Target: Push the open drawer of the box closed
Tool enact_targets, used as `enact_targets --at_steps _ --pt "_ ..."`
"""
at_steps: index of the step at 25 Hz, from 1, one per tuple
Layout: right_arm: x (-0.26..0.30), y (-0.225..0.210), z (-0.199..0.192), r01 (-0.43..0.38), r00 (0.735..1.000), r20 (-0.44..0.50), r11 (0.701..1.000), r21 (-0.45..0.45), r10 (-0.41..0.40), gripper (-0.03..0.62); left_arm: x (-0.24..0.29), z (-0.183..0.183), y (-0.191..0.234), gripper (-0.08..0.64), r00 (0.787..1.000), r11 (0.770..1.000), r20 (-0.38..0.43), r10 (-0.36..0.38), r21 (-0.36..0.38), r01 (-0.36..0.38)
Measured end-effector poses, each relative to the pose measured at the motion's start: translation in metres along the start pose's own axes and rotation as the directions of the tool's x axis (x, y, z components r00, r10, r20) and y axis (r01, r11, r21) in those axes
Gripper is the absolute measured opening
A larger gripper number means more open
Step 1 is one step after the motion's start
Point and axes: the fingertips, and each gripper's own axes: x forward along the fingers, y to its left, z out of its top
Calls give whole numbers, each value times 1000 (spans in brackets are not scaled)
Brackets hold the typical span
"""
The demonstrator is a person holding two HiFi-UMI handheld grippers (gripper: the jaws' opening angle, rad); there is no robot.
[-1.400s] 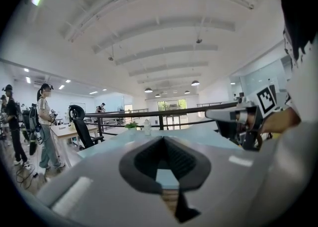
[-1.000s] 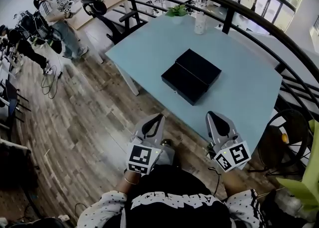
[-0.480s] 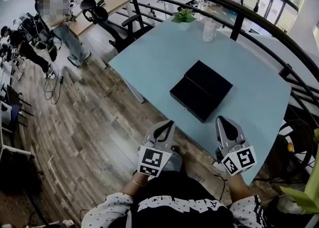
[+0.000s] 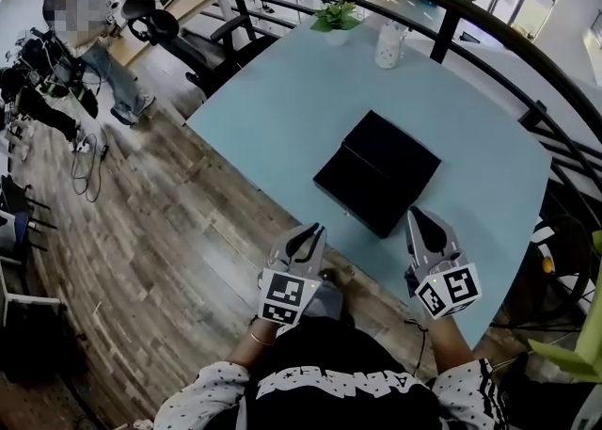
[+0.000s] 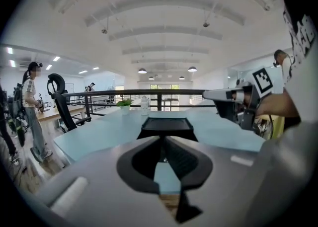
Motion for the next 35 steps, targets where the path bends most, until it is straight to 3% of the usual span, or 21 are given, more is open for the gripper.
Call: enact_targets --at_steps 9,19,27,35 --pt "26 -51 -41 136 985 -105 990 21 -133 3 53 -45 8 0 991 996 -102 -84 -9 84" --pt "41 -91 -86 281 936 -227 959 26 -268 17 98 -81 6 0 968 984 -177 -177 -63 168" --pt "45 -106 -117 374 885 -299 927 4 -356 41 125 -101 0 0 944 971 -230 -238 -46 234" --pt "46 -125 -132 413 858 -346 910 25 -380 44 139 -105 -7 0 929 967 -270 -253 -53 248"
